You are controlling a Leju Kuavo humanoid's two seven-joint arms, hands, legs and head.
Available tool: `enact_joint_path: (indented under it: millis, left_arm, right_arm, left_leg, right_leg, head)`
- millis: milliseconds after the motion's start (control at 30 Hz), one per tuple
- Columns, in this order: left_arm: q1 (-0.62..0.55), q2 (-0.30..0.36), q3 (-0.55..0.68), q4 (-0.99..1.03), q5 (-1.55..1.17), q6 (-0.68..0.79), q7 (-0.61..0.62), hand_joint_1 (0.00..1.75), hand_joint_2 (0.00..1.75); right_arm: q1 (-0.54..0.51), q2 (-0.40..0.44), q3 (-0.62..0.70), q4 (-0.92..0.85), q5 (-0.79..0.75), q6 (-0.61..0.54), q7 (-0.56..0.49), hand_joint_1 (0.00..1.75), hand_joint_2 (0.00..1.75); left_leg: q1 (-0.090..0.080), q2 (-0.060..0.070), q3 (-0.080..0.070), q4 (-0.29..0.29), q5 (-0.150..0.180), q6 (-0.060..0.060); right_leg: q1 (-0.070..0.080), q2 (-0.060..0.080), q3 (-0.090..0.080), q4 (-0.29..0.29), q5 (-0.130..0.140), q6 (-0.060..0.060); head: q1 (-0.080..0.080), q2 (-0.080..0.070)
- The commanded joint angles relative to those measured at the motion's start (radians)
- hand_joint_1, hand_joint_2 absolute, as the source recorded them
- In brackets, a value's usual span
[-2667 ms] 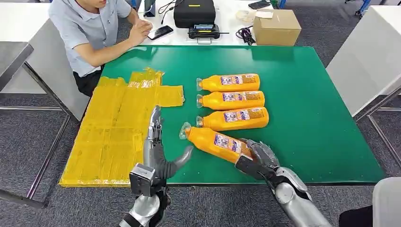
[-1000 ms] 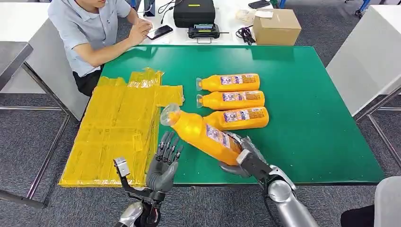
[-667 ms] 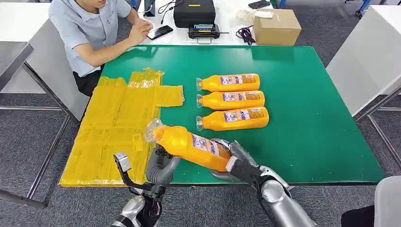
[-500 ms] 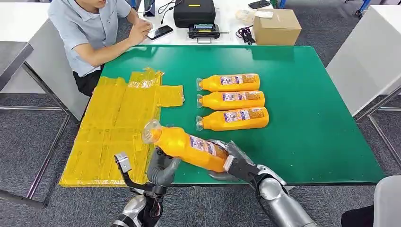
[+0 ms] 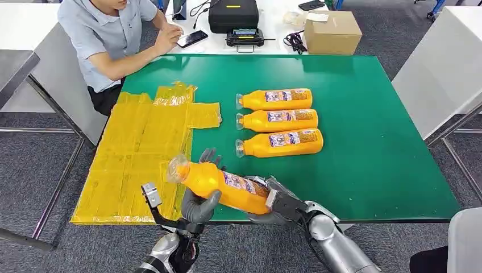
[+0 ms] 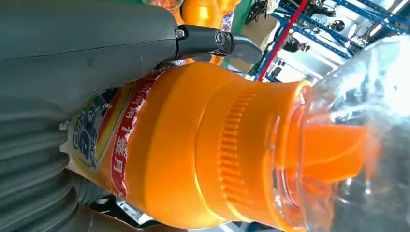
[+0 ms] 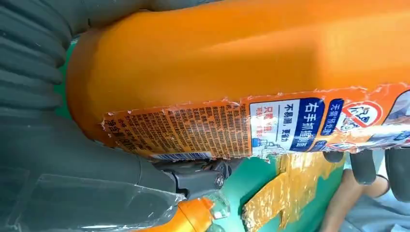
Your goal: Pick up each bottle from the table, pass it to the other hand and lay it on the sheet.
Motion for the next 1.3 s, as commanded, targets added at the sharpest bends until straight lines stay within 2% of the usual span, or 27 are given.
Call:
enact_joint_path:
  millis: [33,67,167,200,233,267,300,333,367,433,467,500,533,633,667,733,933,967,1067,1167,1300]
  left_arm:
    - [-0.042,0.009,-0.025,0.066,-0.010,0.013,0.000,0.35,1.75]
    - [-0.042,0.009,-0.025,0.066,-0.010,0.013,0.000,1.75,1.75]
    - [-0.051,0.008,-0.029,0.091,-0.014,0.020,0.000,1.75,1.75]
    - [-0.051,0.008,-0.030,0.091,-0.015,0.018,-0.001,1.75,1.75]
    - [-0.050,0.007,-0.029,0.091,-0.018,0.020,-0.005,1.75,1.75]
    - [-0.050,0.008,-0.029,0.088,-0.019,0.020,-0.009,1.75,1.75]
    - [-0.045,0.010,-0.031,0.076,-0.023,0.021,-0.011,1.75,1.75]
    - [-0.042,0.011,-0.033,0.070,-0.025,0.021,-0.011,1.75,1.75]
    - [-0.042,0.012,-0.034,0.067,-0.027,0.022,-0.011,1.75,1.75]
    - [-0.038,0.013,-0.032,0.061,-0.031,0.028,-0.013,1.75,1.75]
    - [-0.038,0.013,-0.032,0.061,-0.031,0.028,-0.013,1.75,1.75]
    - [-0.039,0.015,-0.030,0.063,-0.031,0.032,-0.012,1.75,1.75]
    - [-0.040,0.013,-0.027,0.064,-0.030,0.038,-0.012,1.75,1.75]
    - [-0.042,0.013,-0.025,0.067,-0.030,0.041,-0.012,1.75,1.75]
    - [-0.045,0.013,-0.027,0.072,-0.036,0.059,-0.007,1.75,1.75]
    - [-0.051,0.016,-0.033,0.074,-0.072,0.133,-0.012,1.75,1.75]
    - [-0.058,0.023,-0.043,0.065,-0.137,0.229,-0.010,1.75,1.75]
    - [-0.063,0.027,-0.050,0.057,-0.194,0.311,-0.008,1.75,1.75]
    - [-0.063,0.036,-0.046,0.006,-0.270,0.392,0.026,1.75,1.75]
    - [-0.062,0.052,-0.068,-0.065,-0.477,0.573,0.050,1.75,1.75]
    - [-0.052,0.061,-0.051,-0.145,-0.576,0.609,0.080,1.75,1.75]
  right_arm:
    - [-0.032,0.012,0.015,0.077,-0.009,-0.007,0.004,1.71,1.75]
    - [-0.032,0.012,0.015,0.077,-0.009,-0.007,0.004,1.73,1.75]
    - [-0.026,0.015,0.003,0.063,-0.022,-0.004,0.005,1.62,1.75]
    - [-0.026,0.016,0.003,0.061,-0.022,-0.003,0.006,1.54,1.75]
    - [-0.024,0.020,-0.004,0.060,-0.035,0.006,0.009,1.38,1.75]
    - [-0.023,0.020,-0.006,0.059,-0.036,0.005,0.011,1.38,1.75]
    - [-0.021,0.022,-0.009,0.058,-0.035,-0.001,0.011,0.98,1.75]
    - [-0.020,0.025,-0.012,0.058,-0.035,-0.004,0.011,0.42,1.75]
    - [-0.020,0.026,-0.014,0.058,-0.038,-0.003,0.012,0.44,1.75]
    - [-0.017,0.031,-0.022,0.056,-0.044,-0.002,0.012,0.77,1.75]
    - [-0.017,0.031,-0.022,0.056,-0.044,-0.002,0.012,0.73,1.75]
    - [-0.016,0.033,-0.022,0.055,-0.044,-0.004,0.012,0.61,1.75]
    - [-0.015,0.035,-0.024,0.055,-0.045,-0.004,0.013,0.59,1.75]
    - [-0.014,0.036,-0.025,0.054,-0.046,-0.005,0.014,0.68,1.75]
    - [-0.012,0.039,-0.028,0.054,-0.049,-0.006,0.016,0.52,1.75]
    - [-0.004,0.044,-0.037,0.049,-0.051,-0.015,0.020,0.00,1.75]
    - [0.010,0.048,-0.052,0.037,-0.058,-0.028,0.034,0.00,1.75]
    - [0.018,0.047,-0.060,0.034,-0.056,-0.040,0.038,0.00,1.75]
    - [0.041,0.056,-0.086,0.024,-0.042,-0.078,0.045,0.00,1.75]
    - [0.070,0.065,-0.111,0.000,0.002,-0.139,0.036,0.00,1.75]
    - [0.078,0.080,-0.130,-0.009,0.034,-0.168,0.034,0.00,1.75]
  left_leg:
    - [0.002,0.002,0.004,0.000,-0.002,-0.003]
    - [0.001,0.001,0.003,0.000,-0.001,-0.002]
    - [0.001,0.001,0.003,-0.001,-0.001,-0.002]
    - [0.001,0.001,0.002,-0.001,-0.001,-0.002]
    - [0.002,0.001,0.004,0.000,-0.001,-0.003]
    - [0.001,0.001,0.003,0.000,-0.001,-0.002]
    - [0.001,0.001,0.002,0.000,-0.001,-0.002]
    - [0.001,0.002,0.004,0.000,-0.001,-0.002]
    - [0.002,0.003,0.005,0.001,-0.003,-0.003]
    - [0.001,0.002,0.003,0.000,-0.001,-0.002]
    - [0.001,0.002,0.003,0.000,-0.001,-0.002]
    - [0.001,0.001,0.002,0.000,-0.001,-0.001]
    - [0.001,0.003,0.004,0.000,-0.002,-0.002]
    - [0.001,0.002,0.003,0.000,-0.002,-0.002]
    - [0.001,0.002,0.003,-0.001,-0.001,-0.002]
    - [0.000,0.001,0.002,0.000,-0.001,-0.001]
    - [0.001,0.000,0.002,-0.001,0.000,-0.001]
    - [0.001,0.001,0.003,0.000,-0.001,-0.002]
    - [0.001,0.000,0.002,0.000,-0.001,-0.002]
    - [0.002,0.000,0.004,0.001,-0.002,-0.003]
    - [0.001,0.002,0.001,0.000,-0.001,-0.002]
  right_leg:
    - [0.002,0.001,0.004,-0.001,-0.001,-0.003]
    - [0.001,0.001,0.003,-0.001,-0.001,-0.002]
    - [0.001,0.000,0.002,-0.001,-0.001,-0.002]
    - [0.001,0.000,0.002,0.000,-0.001,-0.002]
    - [0.002,0.000,0.004,0.000,-0.001,-0.003]
    - [0.001,0.000,0.003,-0.001,-0.001,-0.003]
    - [0.001,0.001,0.002,-0.001,0.000,-0.002]
    - [0.001,0.001,0.003,-0.001,-0.001,-0.003]
    - [0.003,0.002,0.005,0.000,-0.002,-0.004]
    - [0.001,0.001,0.002,0.000,-0.001,-0.002]
    - [0.001,0.001,0.002,-0.001,-0.001,-0.002]
    - [0.001,0.001,0.002,-0.001,0.000,-0.002]
    - [0.002,0.002,0.003,-0.001,-0.001,-0.003]
    - [0.001,0.001,0.003,0.000,-0.001,-0.003]
    - [0.001,0.001,0.003,0.000,-0.001,-0.003]
    - [0.001,0.001,0.001,0.000,0.000,-0.002]
    - [0.001,0.000,0.001,-0.001,0.000,-0.002]
    - [0.001,0.000,0.003,0.000,-0.001,-0.003]
    - [0.001,0.000,0.002,0.000,-0.001,-0.002]
    - [0.002,-0.001,0.004,0.000,-0.002,-0.004]
    - [0.002,0.001,0.001,0.000,0.000,-0.003]
  head:
    - [0.000,0.000]
    - [0.000,0.000]
    - [0.000,0.000]
    - [0.000,0.000]
    - [0.000,0.000]
    - [0.000,0.000]
    - [0.000,0.000]
    - [0.000,0.000]
    - [0.000,0.000]
    - [0.000,0.000]
    - [0.000,0.000]
    - [0.000,0.000]
    - [0.000,0.000]
    - [0.000,0.000]
    - [0.000,0.000]
    - [0.000,0.000]
    - [0.000,0.000]
    - [0.000,0.000]
    - [0.000,0.000]
    - [0.000,0.000]
    - [0.000,0.000]
